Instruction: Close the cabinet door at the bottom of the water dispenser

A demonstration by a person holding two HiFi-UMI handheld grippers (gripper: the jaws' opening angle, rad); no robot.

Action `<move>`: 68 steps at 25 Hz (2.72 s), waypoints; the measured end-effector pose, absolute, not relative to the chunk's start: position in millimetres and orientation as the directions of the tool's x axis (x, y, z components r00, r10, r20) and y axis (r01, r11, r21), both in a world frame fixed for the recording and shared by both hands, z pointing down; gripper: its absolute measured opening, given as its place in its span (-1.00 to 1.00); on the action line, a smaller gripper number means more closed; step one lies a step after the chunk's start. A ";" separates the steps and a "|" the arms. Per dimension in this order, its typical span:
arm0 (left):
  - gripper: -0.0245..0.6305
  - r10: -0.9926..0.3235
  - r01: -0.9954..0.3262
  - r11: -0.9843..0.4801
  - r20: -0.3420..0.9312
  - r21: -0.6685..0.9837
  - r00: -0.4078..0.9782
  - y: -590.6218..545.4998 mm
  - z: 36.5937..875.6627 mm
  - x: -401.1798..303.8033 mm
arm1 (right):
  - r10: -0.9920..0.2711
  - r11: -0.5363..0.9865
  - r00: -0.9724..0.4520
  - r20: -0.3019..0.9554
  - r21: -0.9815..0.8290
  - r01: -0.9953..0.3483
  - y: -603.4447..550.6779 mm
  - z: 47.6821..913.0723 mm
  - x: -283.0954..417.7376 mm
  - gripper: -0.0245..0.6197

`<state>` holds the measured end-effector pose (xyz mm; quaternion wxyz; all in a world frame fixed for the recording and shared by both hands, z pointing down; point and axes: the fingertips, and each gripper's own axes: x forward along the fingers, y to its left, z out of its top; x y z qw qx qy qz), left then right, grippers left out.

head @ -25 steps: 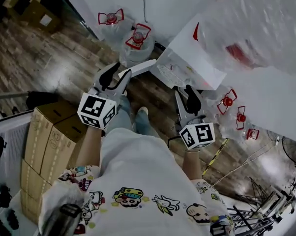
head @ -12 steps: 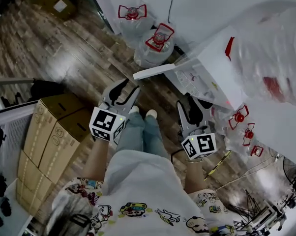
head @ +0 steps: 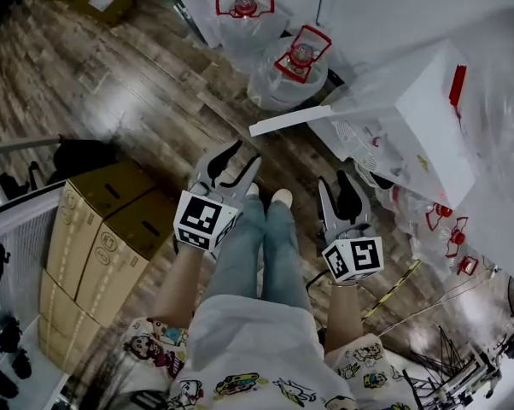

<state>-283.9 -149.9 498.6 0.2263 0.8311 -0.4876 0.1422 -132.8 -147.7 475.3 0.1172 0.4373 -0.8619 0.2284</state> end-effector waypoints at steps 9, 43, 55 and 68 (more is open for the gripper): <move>-0.42 -0.743 -0.887 -0.423 0.489 0.188 0.458 -154.2 600.0 -292.0 | -0.680 0.489 -0.580 0.448 -0.311 -0.815 -144.7 565.7 -139.6 -0.39; -0.18 -0.331 -0.710 -0.684 0.797 0.165 0.505 -183.8 872.6 -275.6 | -0.587 0.418 -0.575 0.570 -0.395 -0.818 -144.7 745.2 -144.3 -0.40; -0.37 -0.306 -0.697 -0.700 0.818 0.152 0.486 -171.8 875.2 -273.0 | -0.630 0.289 -0.461 0.624 -0.363 -0.886 -121.3 749.1 -124.4 -0.74; -0.39 -0.330 -0.752 -0.639 0.826 0.160 0.457 -134.9 875.9 -246.8 | -0.654 0.250 -0.429 0.623 -0.357 -0.900 -96.0 748.6 -91.9 -0.89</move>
